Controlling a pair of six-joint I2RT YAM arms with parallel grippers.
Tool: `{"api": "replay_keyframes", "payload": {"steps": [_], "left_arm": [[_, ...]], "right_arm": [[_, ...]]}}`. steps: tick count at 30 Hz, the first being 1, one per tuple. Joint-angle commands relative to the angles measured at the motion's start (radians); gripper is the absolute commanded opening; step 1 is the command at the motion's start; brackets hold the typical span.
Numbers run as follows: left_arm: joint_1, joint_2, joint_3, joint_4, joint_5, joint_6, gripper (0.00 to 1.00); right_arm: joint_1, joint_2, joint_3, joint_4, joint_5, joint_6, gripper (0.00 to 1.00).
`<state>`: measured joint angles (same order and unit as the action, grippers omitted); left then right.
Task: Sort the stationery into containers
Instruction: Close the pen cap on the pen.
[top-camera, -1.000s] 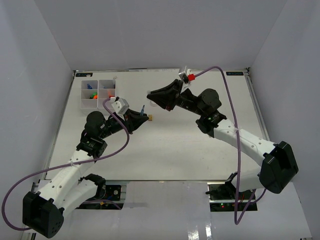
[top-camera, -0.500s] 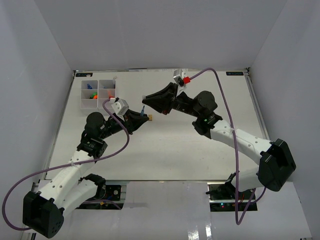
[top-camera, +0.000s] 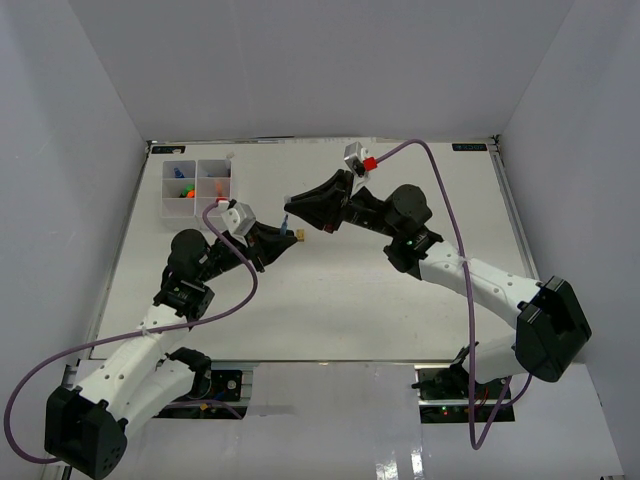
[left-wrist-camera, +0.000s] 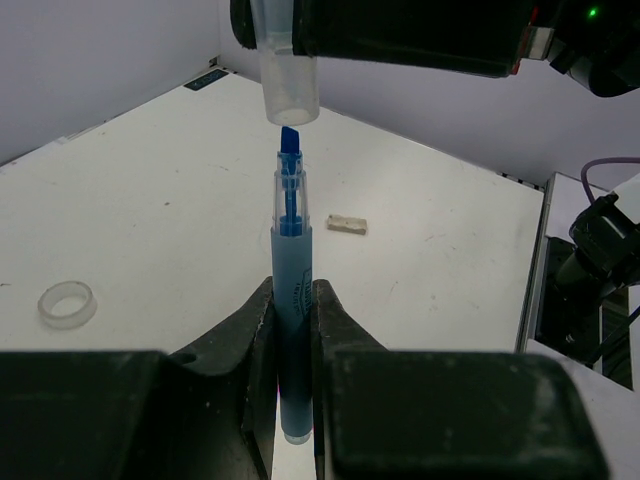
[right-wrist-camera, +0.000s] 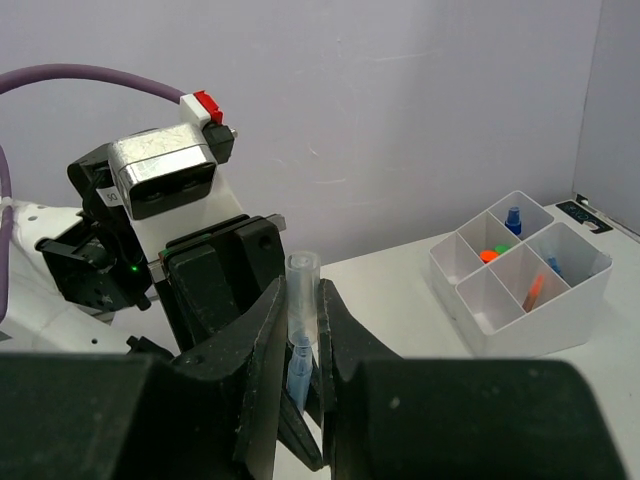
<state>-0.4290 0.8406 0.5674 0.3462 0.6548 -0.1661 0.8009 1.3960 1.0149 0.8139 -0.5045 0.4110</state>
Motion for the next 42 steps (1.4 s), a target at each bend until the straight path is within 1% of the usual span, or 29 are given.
{"api": "replay_keyframes", "payload": {"steps": [1,11,23,27,33,37,40,41,42], "left_arm": [[-0.001,-0.017,-0.004,0.033,0.020,0.000,0.00],[-0.001,-0.029,-0.012,0.056,0.020,0.000,0.00],[-0.001,-0.041,-0.037,0.126,0.013,-0.012,0.00],[-0.001,-0.026,-0.046,0.200,0.011,-0.035,0.00],[-0.001,-0.002,-0.035,0.267,0.017,-0.070,0.01],[-0.001,0.003,-0.020,0.266,0.016,-0.066,0.01],[-0.001,0.009,-0.018,0.272,0.014,-0.065,0.01],[-0.001,0.014,-0.017,0.274,0.014,-0.067,0.01],[-0.001,0.015,-0.017,0.272,0.012,-0.066,0.01]], "right_arm": [[0.007,-0.006,-0.001,0.059,-0.005,-0.009,0.14],[0.017,0.006,-0.012,0.071,-0.014,0.002,0.14],[0.031,0.020,-0.025,0.086,-0.026,0.009,0.15],[0.035,0.020,-0.038,0.107,-0.028,0.012,0.18],[0.035,0.018,-0.038,0.107,-0.028,0.006,0.24],[0.037,0.009,-0.033,0.100,-0.029,-0.001,0.30],[0.035,0.003,-0.030,0.085,-0.032,-0.014,0.38],[0.035,0.000,-0.029,0.076,-0.034,-0.020,0.44],[0.035,-0.006,-0.029,0.067,-0.034,-0.026,0.49]]}}
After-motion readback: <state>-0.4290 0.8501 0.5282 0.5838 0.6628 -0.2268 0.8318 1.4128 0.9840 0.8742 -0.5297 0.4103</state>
